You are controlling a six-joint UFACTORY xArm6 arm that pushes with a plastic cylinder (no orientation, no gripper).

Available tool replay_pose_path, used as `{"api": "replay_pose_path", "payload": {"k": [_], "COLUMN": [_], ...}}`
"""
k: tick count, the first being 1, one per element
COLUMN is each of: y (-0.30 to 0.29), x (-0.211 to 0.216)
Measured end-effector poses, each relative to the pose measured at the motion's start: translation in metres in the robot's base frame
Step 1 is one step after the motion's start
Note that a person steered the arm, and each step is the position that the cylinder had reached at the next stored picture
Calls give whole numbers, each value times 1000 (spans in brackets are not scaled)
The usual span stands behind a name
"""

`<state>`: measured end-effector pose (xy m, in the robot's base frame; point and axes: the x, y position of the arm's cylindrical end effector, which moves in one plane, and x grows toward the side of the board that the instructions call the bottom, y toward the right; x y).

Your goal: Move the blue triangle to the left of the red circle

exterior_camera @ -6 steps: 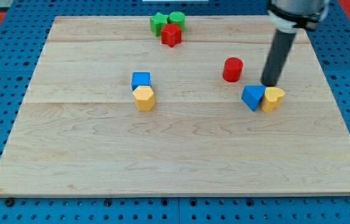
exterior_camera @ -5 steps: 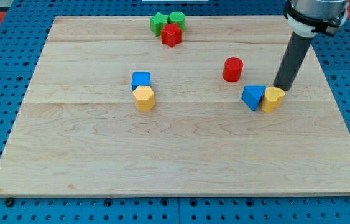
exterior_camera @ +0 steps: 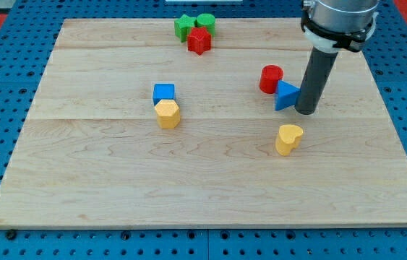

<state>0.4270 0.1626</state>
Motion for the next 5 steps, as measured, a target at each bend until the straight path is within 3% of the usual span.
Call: {"api": "replay_pose_path", "payload": {"k": [2, 3, 4, 5], "y": [-20, -126, -164, -101], "x": [-31, -31, -31, -38]}}
